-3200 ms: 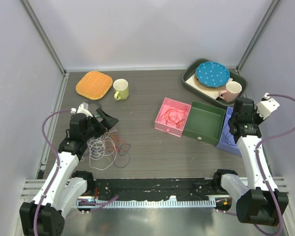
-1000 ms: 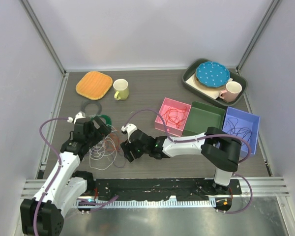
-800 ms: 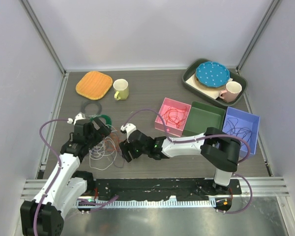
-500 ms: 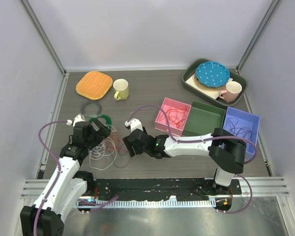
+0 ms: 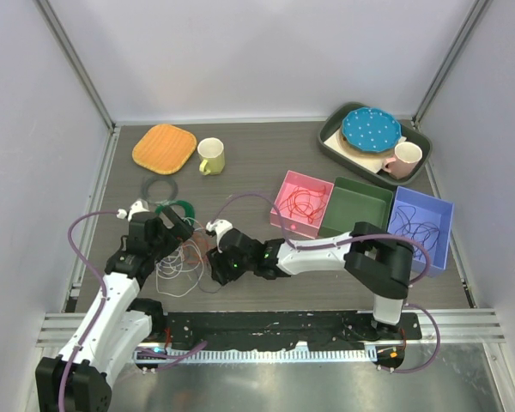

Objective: Untangle the cables

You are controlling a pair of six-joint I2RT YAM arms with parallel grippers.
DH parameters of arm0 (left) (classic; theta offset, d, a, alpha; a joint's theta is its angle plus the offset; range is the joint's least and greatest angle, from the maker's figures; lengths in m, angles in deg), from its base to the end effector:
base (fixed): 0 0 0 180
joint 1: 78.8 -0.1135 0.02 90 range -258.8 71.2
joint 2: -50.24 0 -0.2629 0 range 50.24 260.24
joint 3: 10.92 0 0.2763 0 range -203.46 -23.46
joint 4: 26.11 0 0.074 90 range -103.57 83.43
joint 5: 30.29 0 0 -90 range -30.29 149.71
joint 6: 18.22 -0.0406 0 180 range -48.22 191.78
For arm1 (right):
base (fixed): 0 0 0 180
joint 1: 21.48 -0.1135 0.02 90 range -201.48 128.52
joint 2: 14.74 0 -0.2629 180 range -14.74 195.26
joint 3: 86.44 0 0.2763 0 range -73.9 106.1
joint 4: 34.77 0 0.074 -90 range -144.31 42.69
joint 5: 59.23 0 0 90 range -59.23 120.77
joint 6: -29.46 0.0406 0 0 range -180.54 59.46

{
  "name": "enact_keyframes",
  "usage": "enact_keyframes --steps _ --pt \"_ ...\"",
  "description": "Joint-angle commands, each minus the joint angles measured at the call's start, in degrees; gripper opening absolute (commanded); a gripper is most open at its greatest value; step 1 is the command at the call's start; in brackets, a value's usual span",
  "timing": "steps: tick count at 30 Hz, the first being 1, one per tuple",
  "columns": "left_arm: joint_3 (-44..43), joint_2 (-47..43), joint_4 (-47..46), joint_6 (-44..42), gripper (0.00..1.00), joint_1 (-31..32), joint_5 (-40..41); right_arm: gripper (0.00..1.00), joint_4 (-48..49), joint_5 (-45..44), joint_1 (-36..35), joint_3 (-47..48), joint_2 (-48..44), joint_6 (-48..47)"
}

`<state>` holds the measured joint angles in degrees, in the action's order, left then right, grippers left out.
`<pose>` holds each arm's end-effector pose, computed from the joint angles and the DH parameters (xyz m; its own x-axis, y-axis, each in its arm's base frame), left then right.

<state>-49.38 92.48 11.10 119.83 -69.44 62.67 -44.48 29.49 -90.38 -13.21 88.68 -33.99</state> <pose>0.1854 -0.0284 0.1969 -0.5248 -0.6662 -0.5298 -0.3985 0.7423 -0.5387 0.1476 0.3801 0.1568 -0.6207 -0.3673 -0.6927 -0.7256 0.6037 0.3301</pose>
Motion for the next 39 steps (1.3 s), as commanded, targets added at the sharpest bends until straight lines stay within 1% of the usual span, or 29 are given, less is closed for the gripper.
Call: enact_keyframes --steps 1,2,3,5,6,7,8,9,10,11,14,15,17,23,24,26,27,29,30,31,32,33,34,35,37,39 --pt "-0.02 -0.31 -2.34 0.73 1.0 0.13 -0.06 0.21 -1.68 1.54 -0.7 2.95 -0.14 -0.35" --pt "-0.02 -0.23 -2.34 0.73 1.0 0.13 -0.06 0.06 -2.12 -0.37 -0.79 2.86 -0.84 -1.05" --pt "0.07 -0.05 -2.52 0.73 1.0 0.21 0.03 0.01 -2.04 -2.04 -0.97 2.6 -1.98 -2.01" --pt "0.07 0.47 -2.69 0.9 1.0 0.13 0.2 0.01 -2.48 -5.12 -0.97 2.16 -6.27 -3.07" --pt "0.16 0.74 -2.87 0.99 1.0 0.13 0.29 0.01 -4.57 -7.31 -1.06 2.33 -7.95 -4.12" --pt "0.25 1.44 -3.13 0.99 1.0 0.13 0.29 0.01 -5.46 -12.21 -0.97 2.51 -9.62 -4.92" --pt "0.42 1.88 -3.31 1.16 1.0 0.21 0.29 0.01 -7.56 -14.69 -0.97 2.86 -13.55 -5.79" --pt "0.42 2.32 -3.83 1.25 1.0 0.21 0.38 0.01 -8.36 -16.81 -0.97 3.47 -15.42 -6.67" --pt "0.42 3.11 -3.92 1.25 1.0 0.21 0.29 0.01 -9.15 -21.35 -0.97 3.82 -17.61 -8.25" --pt "0.51 4.33 -4.36 1.25 1.0 0.21 0.2 0.01 -10.03 -23.4 -0.97 4.17 -21.38 -9.22" --pt "0.07 7.32 -4.54 1.43 1.0 0.21 0.11 0.01 -10.21 -30.96 -0.97 5.58 -26.59 -13.09" --pt "0.07 7.94 -4.63 1.52 1.0 0.21 0.2 0.01 -10.3 -32.89 -0.97 6.28 -29.73 -13.79" --pt "-0.19 9.69 -5.06 1.61 1.0 0.21 0.29 0.01 -9.43 -38.33 -0.88 6.99 -32.56 -16.25" --pt "-0.54 12.78 -5.24 1.61 1.0 0.13 1.6 0.01 -3.55 -48.53 -0.35 6.9 -42.5 -26.26" --pt "-0.54 13.3 -5.24 1.61 1.0 0.21 1.7 0.01 -3.1 -49.51 -0.27 6.9 -43.81 -26.19" --pt "-0.81 14.09 -5.33 1.43 0.99 0.21 1.43 0.01 -3.09 -51.45 -0.09 6.99 -47.33 -28.39" --pt "-0.98 14.45 -5.42 1.34 0.98 0.21 1.17 0.01 -1.53 -52.5 -0.09 7.34 -48.39 -30.13" --pt "-1.16 15.5 -5.76 1.17 0.91 0.13 1.08 0.01 -0.38 -54.87 0.0 7.78 -51.54 -32.07" --pt "-1.16 15.85 -5.94 1.17 0.85 0.21 0.91 0.01 0.07 -56.45 0.0 8.13 -52.43 -33.82" --pt "-1.25 16.73 -6.21 0.99 0.6 0.21 0.73 0.01 0.16 -56.81 0.0 8.39 -53.48 -34.36" --pt "-1.33 17.08 -6.38 0.99 0.46 0.21 0.82 0.01 0.16 -56.82 0.08 8.57 -55.41 -34.72" --pt "-1.42 17.52 -6.3 0.9 0.3 0.21 0.9 0.01 0.16 -56.9 0.09 8.57 -56.47 -34.89" --pt "-1.94 17.88 -6.12 0.82 0.04 0.13 1.86 0.01 0.16 -57.86 0.09 8.57 -57.27 -35.85" --pt "-2.47 18.23 -4.55 0.99 0.0 0.13 2.83 0.01 0.24 -59.26 0.09 8.75 -57.88 -36.38" --pt "-3.61 18.06 -2.7 1.6 0.0 0.13 6.68 0.01 1.12 -63.56 0.09 9.01 -59.64 -39.18" --pt "-3.97 16.83 -0.42 2.65 0.0 0.13 9.86 0.01 4.62 -67.08 0.09 8.75 -60.52 -43.48"
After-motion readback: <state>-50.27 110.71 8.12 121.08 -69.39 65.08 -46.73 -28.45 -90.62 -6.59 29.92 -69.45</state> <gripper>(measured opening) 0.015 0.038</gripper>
